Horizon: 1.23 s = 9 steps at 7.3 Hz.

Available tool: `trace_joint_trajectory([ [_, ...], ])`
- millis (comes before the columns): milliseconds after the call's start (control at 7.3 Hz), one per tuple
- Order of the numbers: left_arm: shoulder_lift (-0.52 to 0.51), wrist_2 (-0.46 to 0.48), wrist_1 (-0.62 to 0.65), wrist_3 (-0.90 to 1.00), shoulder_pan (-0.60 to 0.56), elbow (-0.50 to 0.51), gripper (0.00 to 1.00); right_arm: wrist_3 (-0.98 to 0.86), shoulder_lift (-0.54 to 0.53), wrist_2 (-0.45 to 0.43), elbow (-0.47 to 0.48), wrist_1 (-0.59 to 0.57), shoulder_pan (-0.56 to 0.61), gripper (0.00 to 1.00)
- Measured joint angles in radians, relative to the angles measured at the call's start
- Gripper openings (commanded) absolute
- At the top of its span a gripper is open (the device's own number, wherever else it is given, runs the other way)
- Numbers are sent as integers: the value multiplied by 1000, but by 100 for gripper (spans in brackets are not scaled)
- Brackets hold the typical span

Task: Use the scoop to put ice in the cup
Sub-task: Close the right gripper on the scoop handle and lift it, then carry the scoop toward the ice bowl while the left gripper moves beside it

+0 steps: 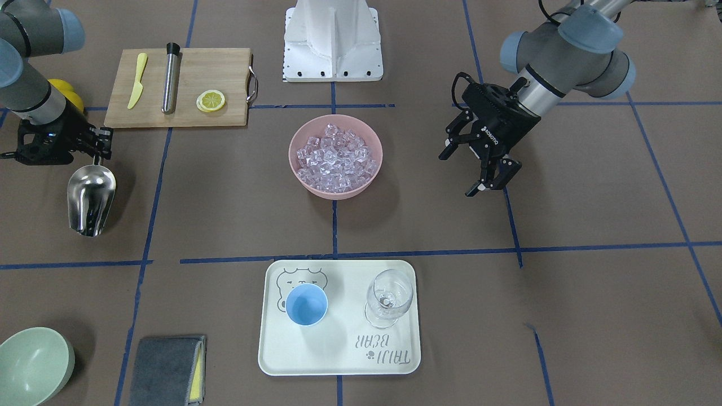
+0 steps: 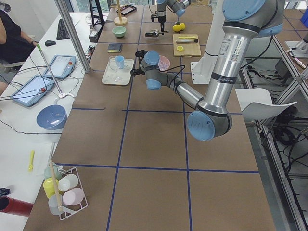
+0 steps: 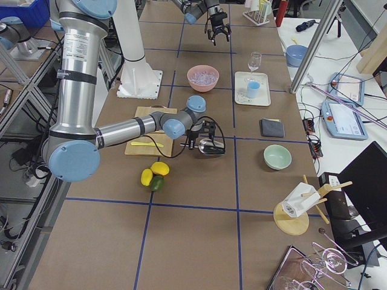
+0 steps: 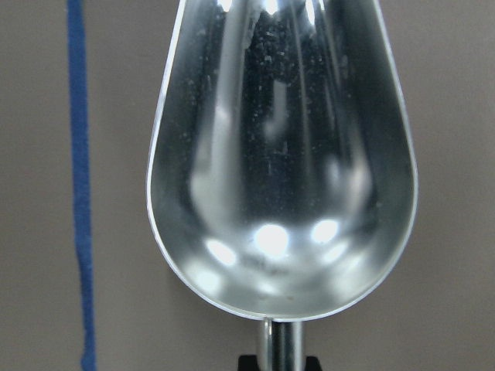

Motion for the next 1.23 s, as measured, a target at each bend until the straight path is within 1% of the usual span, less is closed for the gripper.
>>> trace_joint_trajectory([
  [274, -4, 0, 0, -5, 0, -4, 100, -2, 10, -16, 85, -4, 43, 0],
  [548, -7, 0, 0, -9, 0, -11, 100, -51, 21, -60, 156, -12, 53, 0],
  [1096, -11, 0, 0, -27, 0, -12, 100, -153, 104, -117, 174, -18, 76, 0],
  [1233, -12, 0, 0, -29, 0, -12, 100, -229, 118, -122, 174, -33, 87, 0],
])
